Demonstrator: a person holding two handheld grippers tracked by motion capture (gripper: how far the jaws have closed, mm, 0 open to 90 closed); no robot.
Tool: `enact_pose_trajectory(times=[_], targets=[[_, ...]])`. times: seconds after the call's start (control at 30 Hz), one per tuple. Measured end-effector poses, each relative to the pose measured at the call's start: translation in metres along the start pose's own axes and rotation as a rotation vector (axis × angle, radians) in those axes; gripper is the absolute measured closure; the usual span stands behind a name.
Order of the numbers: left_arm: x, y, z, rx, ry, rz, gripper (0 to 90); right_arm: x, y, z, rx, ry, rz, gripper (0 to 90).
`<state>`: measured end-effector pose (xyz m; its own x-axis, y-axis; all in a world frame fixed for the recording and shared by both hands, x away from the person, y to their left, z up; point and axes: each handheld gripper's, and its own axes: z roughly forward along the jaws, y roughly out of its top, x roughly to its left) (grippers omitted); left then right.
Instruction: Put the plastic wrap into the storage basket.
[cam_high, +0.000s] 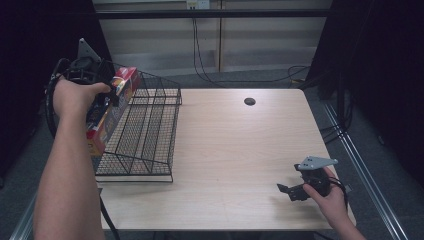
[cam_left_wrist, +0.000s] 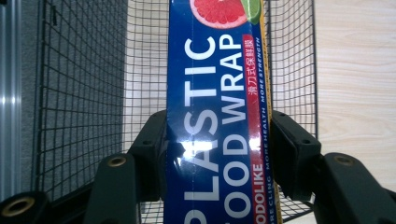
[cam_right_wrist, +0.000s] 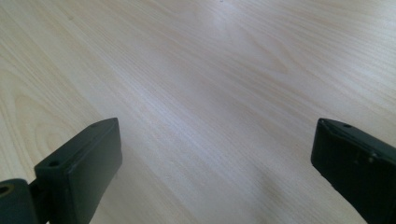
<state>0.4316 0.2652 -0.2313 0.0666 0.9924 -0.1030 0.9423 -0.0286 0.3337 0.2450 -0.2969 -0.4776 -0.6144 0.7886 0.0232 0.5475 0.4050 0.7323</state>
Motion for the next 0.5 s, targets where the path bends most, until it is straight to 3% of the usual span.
enact_pose_trajectory(times=[0.07, 0.13, 0.37, 0.5], targets=[[0.0038, 0.0, 0.0005, 0.003, 0.002, 0.02, 45.2, 0.0, 0.0, 0.0, -0.002, -0.001, 0.005, 1.9], [0.0042, -0.0008, 0.0015, 0.003, 0.0, 0.001, 45.2, -0.0002, 0.0, -0.0003, 0.0, -0.001, 0.011, 1.9], [0.0086, -0.0008, 0.0051, 0.006, 0.013, 0.009, 45.1, -0.0002, -0.0002, 0.0008, 0.001, 0.002, 0.008, 2.0], [0.01, -0.0013, 0.0101, 0.006, 0.013, -0.008, 45.1, -0.0003, -0.0004, -0.0002, 0.002, -0.005, 0.011, 1.9]])
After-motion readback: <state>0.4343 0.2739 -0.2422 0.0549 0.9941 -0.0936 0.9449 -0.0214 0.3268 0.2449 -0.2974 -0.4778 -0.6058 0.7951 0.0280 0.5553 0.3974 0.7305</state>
